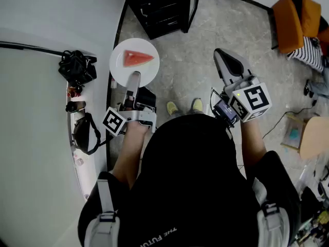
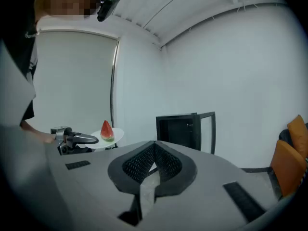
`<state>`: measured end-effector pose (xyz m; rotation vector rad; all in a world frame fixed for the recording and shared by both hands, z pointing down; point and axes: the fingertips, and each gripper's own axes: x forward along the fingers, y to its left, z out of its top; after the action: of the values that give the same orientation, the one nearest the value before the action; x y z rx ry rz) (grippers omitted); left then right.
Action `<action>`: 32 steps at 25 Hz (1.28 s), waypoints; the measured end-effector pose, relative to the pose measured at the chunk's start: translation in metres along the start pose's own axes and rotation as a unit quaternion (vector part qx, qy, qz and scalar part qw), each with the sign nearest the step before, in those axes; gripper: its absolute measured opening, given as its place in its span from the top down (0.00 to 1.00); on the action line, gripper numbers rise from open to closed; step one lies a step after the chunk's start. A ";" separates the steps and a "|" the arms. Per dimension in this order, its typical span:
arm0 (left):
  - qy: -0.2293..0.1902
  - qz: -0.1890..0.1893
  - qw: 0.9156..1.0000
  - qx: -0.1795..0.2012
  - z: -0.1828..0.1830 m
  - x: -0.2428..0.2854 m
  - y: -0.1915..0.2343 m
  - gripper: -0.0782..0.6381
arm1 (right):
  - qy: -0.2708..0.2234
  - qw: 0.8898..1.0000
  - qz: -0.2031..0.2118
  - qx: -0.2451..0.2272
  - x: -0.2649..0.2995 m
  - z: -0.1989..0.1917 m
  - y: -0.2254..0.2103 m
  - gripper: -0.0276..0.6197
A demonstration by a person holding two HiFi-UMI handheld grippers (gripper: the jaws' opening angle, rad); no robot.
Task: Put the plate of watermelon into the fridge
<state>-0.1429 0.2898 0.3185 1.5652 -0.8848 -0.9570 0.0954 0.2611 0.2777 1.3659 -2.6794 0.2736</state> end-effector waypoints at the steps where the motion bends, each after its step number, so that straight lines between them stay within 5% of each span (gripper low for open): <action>1: -0.001 0.000 1.000 0.005 0.001 0.000 -0.001 0.85 | 0.000 1.000 0.000 0.001 0.001 0.000 0.000 0.94; 10: 0.010 -0.012 1.000 0.018 0.000 0.004 -0.003 0.85 | -0.019 1.000 0.003 0.017 0.002 0.001 -0.001 0.94; 20: 0.023 0.000 1.000 0.008 0.071 -0.032 0.020 0.85 | -0.011 1.000 0.008 0.000 0.061 -0.003 0.074 0.94; 32: 0.027 -0.006 1.000 0.011 0.083 -0.024 0.024 0.85 | -0.008 1.000 0.002 -0.021 0.069 0.012 0.077 0.94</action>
<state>-0.2298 0.2750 0.3342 1.6095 -0.8520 -0.9132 -0.0077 0.2489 0.2713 1.3577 -2.6846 0.2071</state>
